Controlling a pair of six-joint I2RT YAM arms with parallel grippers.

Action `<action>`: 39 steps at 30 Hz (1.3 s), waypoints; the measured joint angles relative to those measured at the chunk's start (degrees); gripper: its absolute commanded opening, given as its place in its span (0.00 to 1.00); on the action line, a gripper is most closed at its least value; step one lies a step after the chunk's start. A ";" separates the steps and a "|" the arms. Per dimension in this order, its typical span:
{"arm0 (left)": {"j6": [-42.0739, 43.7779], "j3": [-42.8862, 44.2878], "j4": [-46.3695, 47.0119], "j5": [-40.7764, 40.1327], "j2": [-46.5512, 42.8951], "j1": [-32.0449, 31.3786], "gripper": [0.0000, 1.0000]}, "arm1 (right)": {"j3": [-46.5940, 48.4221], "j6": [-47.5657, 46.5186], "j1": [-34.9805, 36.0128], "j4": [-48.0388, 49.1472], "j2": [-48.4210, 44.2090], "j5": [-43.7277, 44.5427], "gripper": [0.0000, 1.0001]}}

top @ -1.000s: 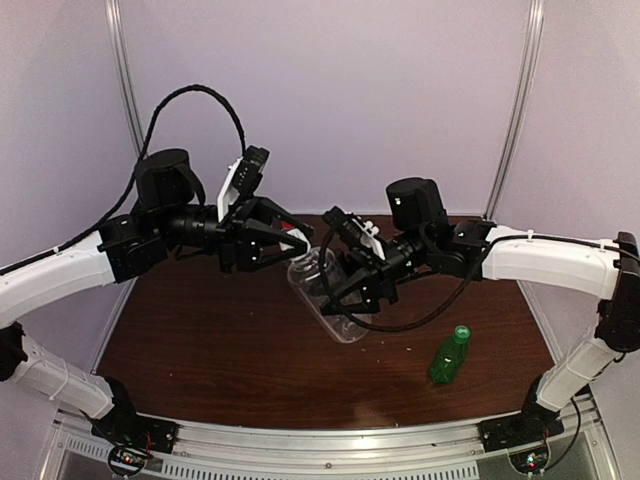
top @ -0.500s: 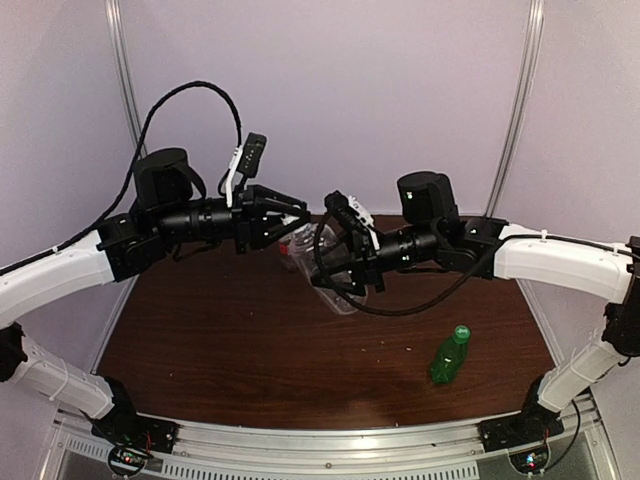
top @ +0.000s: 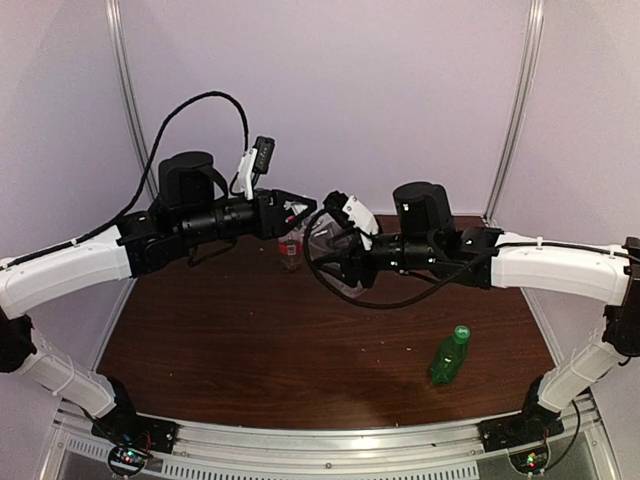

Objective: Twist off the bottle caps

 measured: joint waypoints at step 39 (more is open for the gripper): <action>12.94 -2.27 1.14 40.19 -4.02 2.40 0.44 | 2.05 -1.53 -0.98 -4.83 0.28 -42.25 0.58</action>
